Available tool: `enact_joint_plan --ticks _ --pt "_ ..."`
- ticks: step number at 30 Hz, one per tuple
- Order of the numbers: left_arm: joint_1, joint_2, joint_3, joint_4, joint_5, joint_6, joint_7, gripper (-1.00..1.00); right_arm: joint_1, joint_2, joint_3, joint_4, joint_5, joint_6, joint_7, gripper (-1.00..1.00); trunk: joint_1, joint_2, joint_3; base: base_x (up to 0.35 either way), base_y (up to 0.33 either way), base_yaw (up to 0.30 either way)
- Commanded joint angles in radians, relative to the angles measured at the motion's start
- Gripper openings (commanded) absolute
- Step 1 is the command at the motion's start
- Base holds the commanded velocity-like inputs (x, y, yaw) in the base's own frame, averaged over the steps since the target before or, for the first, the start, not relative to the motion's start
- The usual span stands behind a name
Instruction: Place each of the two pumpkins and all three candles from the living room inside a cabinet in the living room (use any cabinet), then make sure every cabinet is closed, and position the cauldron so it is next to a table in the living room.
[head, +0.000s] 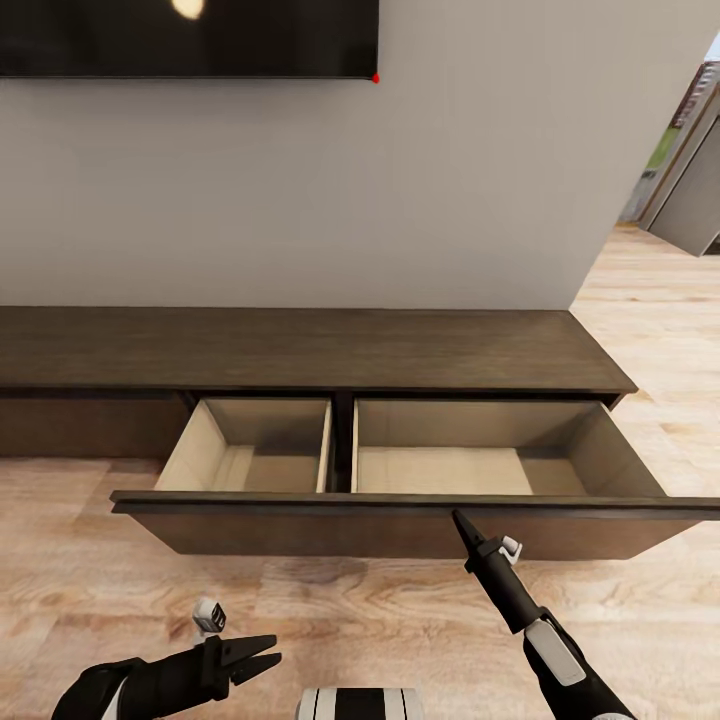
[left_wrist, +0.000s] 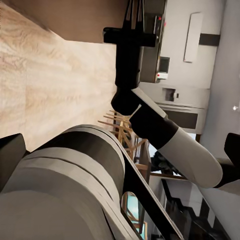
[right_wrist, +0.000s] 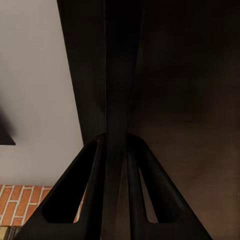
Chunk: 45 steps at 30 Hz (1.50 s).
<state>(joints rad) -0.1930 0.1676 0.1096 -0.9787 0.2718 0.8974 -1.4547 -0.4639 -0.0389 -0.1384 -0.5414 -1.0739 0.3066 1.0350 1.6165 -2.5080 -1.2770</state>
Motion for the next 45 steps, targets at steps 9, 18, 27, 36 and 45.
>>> enact_joint_plan --ticks 9,18,27,36,45 --pt "0.0 0.0 0.0 0.0 0.001 0.011 -0.003 1.0 0.011 0.001 0.014 0.0 -0.001 0.02 0.031 -1.0 0.0 0.0 -0.001 -0.001 0.0 0.0" --pt "0.0 0.0 0.0 0.0 0.001 0.011 -0.003 1.0 0.011 0.001 0.014 0.0 -0.001 0.019 0.031 -1.0 0.0 0.0 -0.001 -0.072 0.0 0.0" --pt "0.0 0.0 0.0 0.0 0.001 0.01 -0.003 1.0 0.011 0.001 0.014 0.0 -0.001 0.016 0.031 1.0 0.0 0.0 -0.001 -0.007 0.0 0.0" --pt "0.0 0.0 0.0 0.0 0.001 0.01 -0.003 1.0 0.011 0.001 0.013 0.002 -0.001 0.02 0.03 1.0 0.0 0.0 -0.001 -0.007 0.0 0.0" --pt "0.0 0.001 0.0 -0.001 0.001 0.011 -0.003 1.0 0.011 0.001 0.013 0.004 -0.001 0.02 0.03 1.0 0.0 0.0 -0.001 -0.2 0.0 0.0"
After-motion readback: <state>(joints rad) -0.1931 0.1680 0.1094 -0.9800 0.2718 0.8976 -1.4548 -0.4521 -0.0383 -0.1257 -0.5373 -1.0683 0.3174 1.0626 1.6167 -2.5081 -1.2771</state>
